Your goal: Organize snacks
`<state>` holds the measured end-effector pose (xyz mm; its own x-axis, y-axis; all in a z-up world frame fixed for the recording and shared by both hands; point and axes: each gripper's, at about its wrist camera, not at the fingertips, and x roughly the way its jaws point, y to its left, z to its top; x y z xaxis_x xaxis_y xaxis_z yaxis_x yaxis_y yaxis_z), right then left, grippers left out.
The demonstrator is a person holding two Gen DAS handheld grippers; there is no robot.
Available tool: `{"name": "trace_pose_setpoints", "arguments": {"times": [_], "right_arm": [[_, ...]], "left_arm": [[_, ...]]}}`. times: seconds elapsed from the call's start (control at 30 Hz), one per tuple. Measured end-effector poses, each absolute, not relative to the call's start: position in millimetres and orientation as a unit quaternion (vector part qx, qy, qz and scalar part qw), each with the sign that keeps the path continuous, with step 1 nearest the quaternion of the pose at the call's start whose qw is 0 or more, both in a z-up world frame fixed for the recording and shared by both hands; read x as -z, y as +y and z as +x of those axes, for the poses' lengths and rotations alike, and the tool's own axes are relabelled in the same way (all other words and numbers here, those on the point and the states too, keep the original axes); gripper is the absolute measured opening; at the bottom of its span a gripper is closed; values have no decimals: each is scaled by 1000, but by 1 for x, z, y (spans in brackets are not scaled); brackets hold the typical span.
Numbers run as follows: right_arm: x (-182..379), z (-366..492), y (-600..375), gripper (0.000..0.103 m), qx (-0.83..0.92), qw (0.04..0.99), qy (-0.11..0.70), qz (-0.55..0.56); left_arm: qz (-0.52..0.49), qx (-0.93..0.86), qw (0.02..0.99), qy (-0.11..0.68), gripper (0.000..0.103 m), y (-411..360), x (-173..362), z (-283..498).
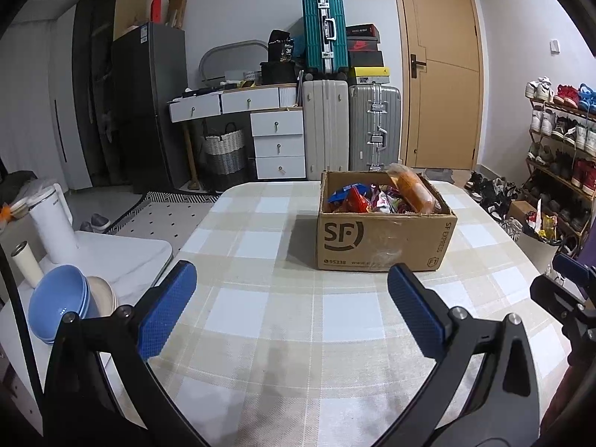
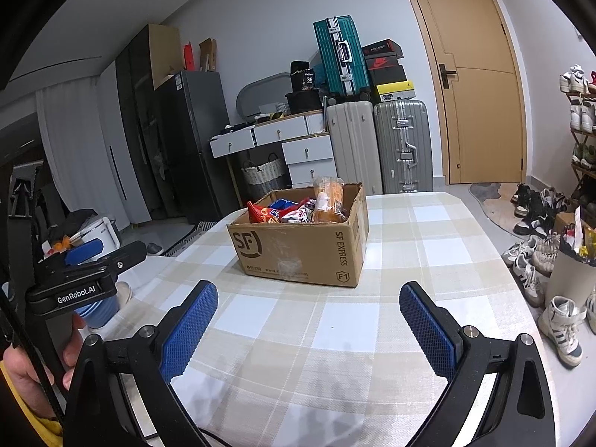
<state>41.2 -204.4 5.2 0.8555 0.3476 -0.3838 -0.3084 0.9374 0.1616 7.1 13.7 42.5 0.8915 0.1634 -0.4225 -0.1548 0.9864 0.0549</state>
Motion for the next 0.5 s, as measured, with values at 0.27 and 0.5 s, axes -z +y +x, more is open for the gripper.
{"name": "trace_pose_setpoints", "arguments": {"times": [0.27, 0.5], "right_arm": [[-5, 41, -204, 100, -171, 962, 210, 47], [-6, 41, -203, 100, -170, 961, 211, 47]], "left_arm": [[7, -78, 972, 222, 103, 11, -42, 7], [3, -79, 971, 227, 103, 10, -43, 7]]}}
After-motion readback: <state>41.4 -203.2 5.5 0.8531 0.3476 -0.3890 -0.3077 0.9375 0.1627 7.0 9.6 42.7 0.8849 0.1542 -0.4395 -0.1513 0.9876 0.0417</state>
